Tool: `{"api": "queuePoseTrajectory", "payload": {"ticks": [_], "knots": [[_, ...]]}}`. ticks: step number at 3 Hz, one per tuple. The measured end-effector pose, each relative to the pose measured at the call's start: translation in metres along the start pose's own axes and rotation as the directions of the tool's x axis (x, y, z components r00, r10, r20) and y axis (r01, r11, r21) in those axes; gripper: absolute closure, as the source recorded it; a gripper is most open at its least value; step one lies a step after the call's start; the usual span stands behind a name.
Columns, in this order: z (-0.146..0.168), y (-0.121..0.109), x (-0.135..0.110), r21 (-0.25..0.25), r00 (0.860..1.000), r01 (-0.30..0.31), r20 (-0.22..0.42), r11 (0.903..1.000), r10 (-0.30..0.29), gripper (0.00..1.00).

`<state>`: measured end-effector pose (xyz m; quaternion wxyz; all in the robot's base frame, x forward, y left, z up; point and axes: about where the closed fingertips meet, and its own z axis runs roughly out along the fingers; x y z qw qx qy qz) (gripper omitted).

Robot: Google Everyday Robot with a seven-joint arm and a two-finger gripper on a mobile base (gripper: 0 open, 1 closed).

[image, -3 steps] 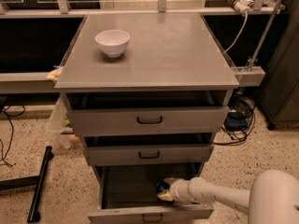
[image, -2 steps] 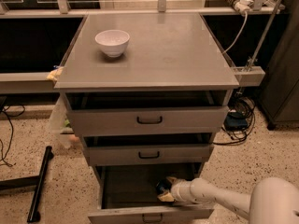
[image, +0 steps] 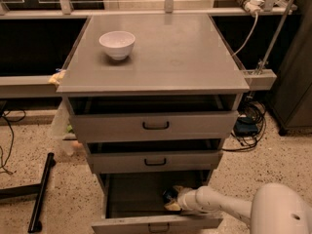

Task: Pick pepsi can from bottom drawer and place on counter

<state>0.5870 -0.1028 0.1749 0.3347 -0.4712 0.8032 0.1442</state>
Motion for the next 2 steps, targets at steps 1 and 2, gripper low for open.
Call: {"api": "queuePoseTrajectory", "payload": {"ticks": [1, 2], "knots": [[0.011, 0.0, 0.012, -0.008, 0.999, 0.001, -0.032, 1.0, -0.001, 0.38], [0.021, 0.001, 0.022, -0.014, 0.998, 0.001, -0.061, 0.9999, -0.002, 0.38]]}}
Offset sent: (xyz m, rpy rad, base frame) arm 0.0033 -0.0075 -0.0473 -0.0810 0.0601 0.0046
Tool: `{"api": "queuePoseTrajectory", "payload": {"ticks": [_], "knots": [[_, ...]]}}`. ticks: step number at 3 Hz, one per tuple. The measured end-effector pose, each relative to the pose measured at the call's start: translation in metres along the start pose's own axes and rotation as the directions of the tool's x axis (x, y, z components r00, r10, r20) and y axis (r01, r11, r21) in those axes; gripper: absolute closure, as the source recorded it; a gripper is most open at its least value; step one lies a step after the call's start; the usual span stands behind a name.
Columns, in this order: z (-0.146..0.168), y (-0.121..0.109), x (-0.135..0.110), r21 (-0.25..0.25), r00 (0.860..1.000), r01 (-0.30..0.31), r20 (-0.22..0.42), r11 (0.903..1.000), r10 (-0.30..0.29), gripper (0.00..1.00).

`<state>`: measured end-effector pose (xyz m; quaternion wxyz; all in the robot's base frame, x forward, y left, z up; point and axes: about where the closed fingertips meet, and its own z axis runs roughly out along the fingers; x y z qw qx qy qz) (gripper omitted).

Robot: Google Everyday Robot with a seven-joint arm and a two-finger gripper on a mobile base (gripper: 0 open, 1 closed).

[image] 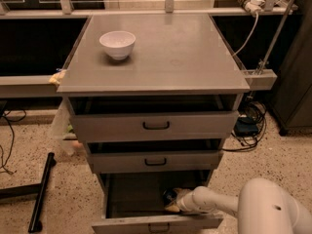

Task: Pick pepsi can from bottom drawer and place on counter

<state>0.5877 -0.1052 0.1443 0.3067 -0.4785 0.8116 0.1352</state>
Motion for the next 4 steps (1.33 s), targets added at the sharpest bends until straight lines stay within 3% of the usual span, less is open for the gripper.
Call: {"api": "queuePoseTrajectory", "payload": {"ticks": [1, 2, 3, 4], "knots": [[0.01, 0.001, 0.01, -0.003, 1.0, -0.003, -0.028, 1.0, 0.003, 0.39], [0.017, 0.003, 0.018, 0.004, 0.998, 0.011, -0.057, 0.9999, -0.011, 0.58], [0.012, 0.004, 0.015, -0.002, 0.999, 0.032, -0.035, 0.9995, -0.032, 0.8], [-0.003, -0.008, 0.005, -0.001, 0.998, 0.043, 0.056, 0.9991, -0.043, 1.0]]}}
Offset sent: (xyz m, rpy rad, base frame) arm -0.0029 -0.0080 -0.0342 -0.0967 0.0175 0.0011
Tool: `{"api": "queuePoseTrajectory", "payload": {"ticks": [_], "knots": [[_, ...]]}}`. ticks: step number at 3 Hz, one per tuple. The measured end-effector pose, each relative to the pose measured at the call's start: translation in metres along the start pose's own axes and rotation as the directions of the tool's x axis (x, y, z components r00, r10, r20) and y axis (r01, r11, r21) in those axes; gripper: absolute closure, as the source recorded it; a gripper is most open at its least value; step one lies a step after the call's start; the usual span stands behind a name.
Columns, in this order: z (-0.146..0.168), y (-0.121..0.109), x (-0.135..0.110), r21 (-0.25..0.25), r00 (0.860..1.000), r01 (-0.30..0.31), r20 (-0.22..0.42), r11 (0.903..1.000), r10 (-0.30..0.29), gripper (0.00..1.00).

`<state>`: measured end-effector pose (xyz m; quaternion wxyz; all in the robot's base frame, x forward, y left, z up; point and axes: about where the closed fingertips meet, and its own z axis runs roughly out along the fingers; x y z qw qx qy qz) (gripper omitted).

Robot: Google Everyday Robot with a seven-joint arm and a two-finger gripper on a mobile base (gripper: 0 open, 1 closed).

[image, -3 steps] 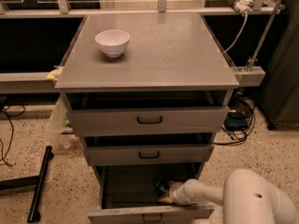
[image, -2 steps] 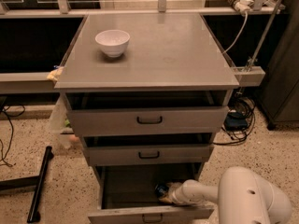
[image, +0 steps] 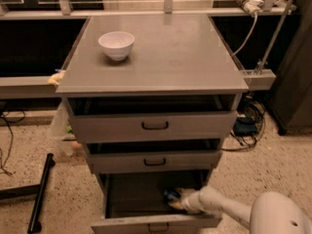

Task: Pick pepsi can from bottom drawer and place on counter

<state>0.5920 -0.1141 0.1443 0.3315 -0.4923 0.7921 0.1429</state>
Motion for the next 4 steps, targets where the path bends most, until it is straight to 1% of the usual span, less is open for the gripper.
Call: {"api": "queuePoseTrajectory", "payload": {"ticks": [1, 2, 3, 4], "knots": [[-0.037, -0.052, -0.023, 0.051, 0.985, -0.045, 0.169, 0.9977, 0.036, 1.0], [-0.082, -0.106, -0.046, 0.035, 0.968, -0.029, 0.25, 0.999, 0.019, 1.0], [-0.081, -0.103, -0.044, 0.024, 0.97, -0.022, 0.241, 0.9995, 0.016, 1.0], [-0.08, -0.091, -0.029, -0.011, 0.98, -0.02, 0.198, 0.9997, 0.022, 1.0]]}}
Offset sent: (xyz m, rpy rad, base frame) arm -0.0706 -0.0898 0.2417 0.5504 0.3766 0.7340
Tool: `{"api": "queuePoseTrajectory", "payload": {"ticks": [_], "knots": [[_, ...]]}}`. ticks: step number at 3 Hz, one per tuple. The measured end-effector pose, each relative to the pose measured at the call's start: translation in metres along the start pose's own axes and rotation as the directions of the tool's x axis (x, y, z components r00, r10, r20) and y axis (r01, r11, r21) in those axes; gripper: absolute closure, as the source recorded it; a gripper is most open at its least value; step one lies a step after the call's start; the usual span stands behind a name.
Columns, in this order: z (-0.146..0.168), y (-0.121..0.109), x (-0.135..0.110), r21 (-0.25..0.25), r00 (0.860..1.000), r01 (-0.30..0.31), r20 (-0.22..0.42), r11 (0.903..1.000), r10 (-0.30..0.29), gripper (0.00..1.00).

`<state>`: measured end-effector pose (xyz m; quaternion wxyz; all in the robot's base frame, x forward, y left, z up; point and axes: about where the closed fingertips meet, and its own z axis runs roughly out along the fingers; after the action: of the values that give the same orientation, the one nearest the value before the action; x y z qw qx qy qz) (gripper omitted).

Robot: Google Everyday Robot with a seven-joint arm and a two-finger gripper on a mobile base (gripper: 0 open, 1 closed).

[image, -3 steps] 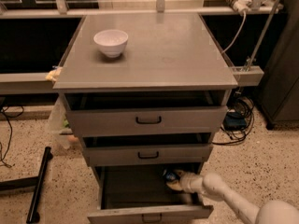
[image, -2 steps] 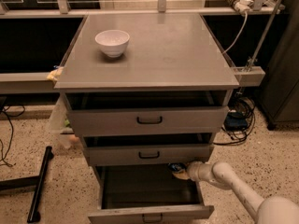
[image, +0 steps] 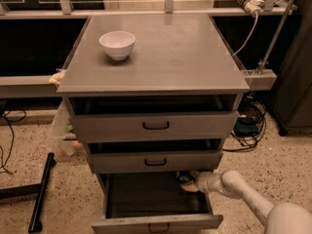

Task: Pick pepsi can from bottom drawer and place on counter

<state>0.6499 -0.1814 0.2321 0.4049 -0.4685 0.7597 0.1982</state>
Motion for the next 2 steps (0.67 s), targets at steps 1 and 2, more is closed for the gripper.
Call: {"api": "queuePoseTrajectory", "payload": {"ticks": [1, 2], "knots": [[-0.007, 0.013, 0.018, -0.041, 0.998, -0.015, -0.061, 0.9991, 0.012, 1.0], [-0.031, 0.031, 0.025, -0.103, 0.993, -0.034, -0.116, 0.9941, 0.022, 1.0]]}}
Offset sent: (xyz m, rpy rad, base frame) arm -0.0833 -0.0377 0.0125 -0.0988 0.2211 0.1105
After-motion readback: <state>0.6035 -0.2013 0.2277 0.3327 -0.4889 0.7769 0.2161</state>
